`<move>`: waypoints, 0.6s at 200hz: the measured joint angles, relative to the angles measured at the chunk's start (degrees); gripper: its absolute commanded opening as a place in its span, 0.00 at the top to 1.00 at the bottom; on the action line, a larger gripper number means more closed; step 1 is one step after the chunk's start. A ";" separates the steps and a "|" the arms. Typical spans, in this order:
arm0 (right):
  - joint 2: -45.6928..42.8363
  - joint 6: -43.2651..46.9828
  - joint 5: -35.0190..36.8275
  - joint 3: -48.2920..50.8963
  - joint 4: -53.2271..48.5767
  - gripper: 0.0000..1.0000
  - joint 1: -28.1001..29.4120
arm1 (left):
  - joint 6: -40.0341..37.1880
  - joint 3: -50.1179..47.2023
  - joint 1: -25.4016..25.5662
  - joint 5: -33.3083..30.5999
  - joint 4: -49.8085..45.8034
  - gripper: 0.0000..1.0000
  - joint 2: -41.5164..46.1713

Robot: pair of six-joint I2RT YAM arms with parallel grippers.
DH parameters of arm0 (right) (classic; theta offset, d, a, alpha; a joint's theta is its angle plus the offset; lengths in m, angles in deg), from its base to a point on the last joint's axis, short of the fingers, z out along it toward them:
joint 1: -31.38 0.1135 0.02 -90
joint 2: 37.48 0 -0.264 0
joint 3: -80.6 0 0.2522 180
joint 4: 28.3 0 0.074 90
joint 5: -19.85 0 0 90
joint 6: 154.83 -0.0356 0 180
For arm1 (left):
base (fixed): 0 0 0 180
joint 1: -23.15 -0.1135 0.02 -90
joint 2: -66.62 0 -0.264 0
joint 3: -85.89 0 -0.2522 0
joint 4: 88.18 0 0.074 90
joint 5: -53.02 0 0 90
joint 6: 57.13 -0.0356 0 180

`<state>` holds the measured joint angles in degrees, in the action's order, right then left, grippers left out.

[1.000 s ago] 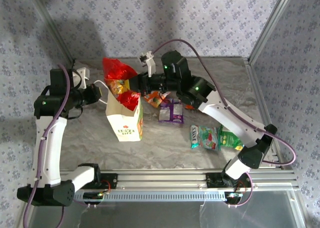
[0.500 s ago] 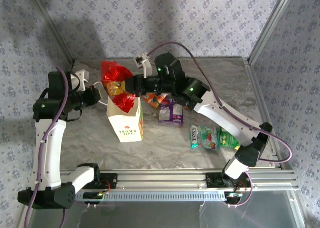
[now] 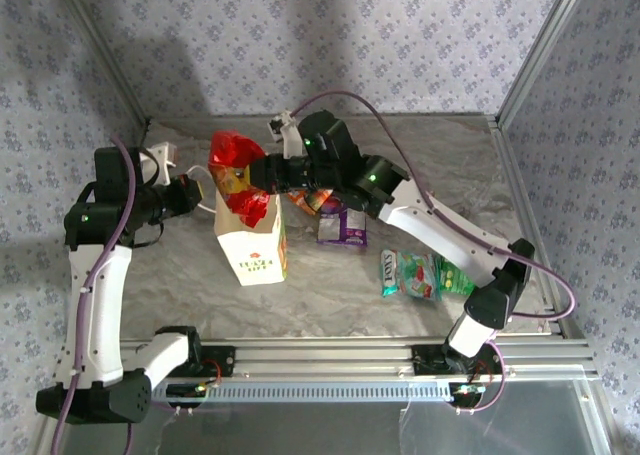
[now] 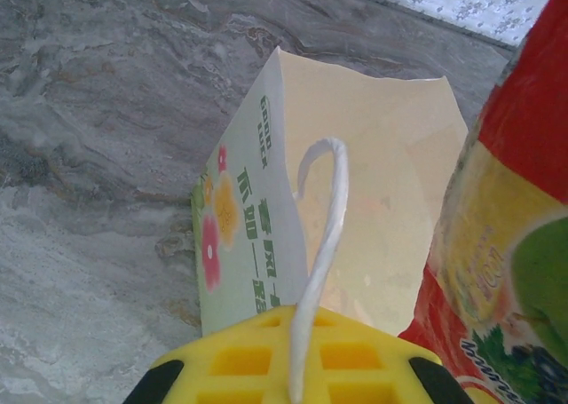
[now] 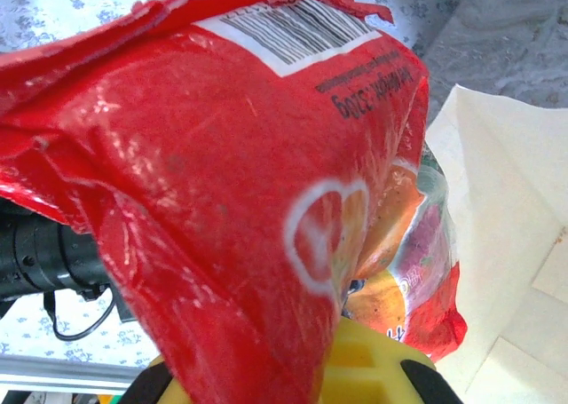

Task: Place the snacks into the paper bag

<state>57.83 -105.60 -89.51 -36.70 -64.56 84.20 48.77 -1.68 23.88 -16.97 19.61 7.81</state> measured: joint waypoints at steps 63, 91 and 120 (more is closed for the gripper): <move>2.10 -0.79 1.73 -0.02 -3.34 0.98 0.39 | -0.02 -1.40 -0.24 0.39 -0.02 0.94 0.44; 3.19 -0.11 4.15 -1.20 -7.50 0.98 0.98 | -0.04 -1.51 -0.74 0.39 0.00 0.94 0.76; 3.41 0.98 6.67 -2.95 -11.26 0.98 1.60 | -0.26 -1.92 -0.74 0.42 0.00 0.93 1.01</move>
<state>61.24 -104.62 -82.84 -39.66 -75.82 85.79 48.51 -3.60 23.14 -16.55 19.61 8.82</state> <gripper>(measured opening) 0.076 0.067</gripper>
